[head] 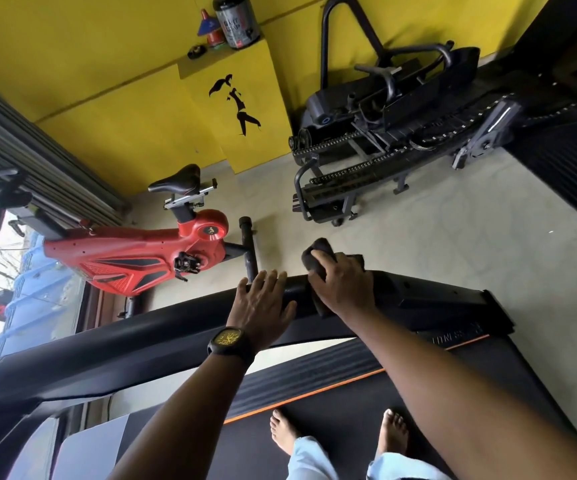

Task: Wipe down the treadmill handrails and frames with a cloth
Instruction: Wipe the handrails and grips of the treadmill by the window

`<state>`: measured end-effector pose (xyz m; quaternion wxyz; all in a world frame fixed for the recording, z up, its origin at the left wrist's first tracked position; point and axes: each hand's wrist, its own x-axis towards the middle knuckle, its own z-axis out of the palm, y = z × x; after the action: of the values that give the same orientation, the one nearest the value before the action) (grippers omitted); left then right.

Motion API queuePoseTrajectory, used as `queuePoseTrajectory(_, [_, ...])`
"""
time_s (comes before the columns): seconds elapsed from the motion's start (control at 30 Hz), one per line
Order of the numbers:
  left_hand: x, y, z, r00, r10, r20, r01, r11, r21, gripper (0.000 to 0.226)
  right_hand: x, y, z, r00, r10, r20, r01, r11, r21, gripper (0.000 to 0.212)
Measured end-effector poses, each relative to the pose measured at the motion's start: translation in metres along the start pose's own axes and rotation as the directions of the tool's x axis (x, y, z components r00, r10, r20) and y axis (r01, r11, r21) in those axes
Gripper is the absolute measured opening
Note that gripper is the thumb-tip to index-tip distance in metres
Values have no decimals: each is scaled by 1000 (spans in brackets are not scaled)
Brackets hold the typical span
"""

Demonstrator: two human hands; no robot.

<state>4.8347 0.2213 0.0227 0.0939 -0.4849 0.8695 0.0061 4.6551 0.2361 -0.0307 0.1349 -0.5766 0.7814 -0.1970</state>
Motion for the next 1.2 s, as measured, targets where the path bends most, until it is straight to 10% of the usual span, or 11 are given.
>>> queuePoseTrajectory(0.07, [0,3,-1,1000,7,13,-7,1000,-2,80,-8,-15,4,991,130,-33,-131,990,-52,49])
queuePoseTrajectory(0.27, [3,3,0,1000,19,11,-19,1000,17,79,-13,0,0,993,-116,-12,115,991,-70,51])
queuePoseTrajectory(0.43, [4,7,-3,998,46,36,-47,999,14,79,-12,-6,8,966,256,-29,-255,966,45,51])
queuePoseTrajectory(0.63, [8,9,-1,997,48,58,-49,998,31,78,-23,6,8,993,-102,-52,101,995,-12,53])
queuePoseTrajectory(0.8, [8,11,-2,995,49,84,-53,998,45,80,-19,-7,14,941,332,-63,-325,941,94,53])
queuePoseTrajectory(1.0, [8,11,-5,995,53,86,-57,998,40,82,-20,4,13,994,37,-105,-33,999,37,49])
queuePoseTrajectory(1.2, [8,13,-10,988,83,131,-88,996,27,74,-37,-28,25,791,605,-95,-504,731,459,58])
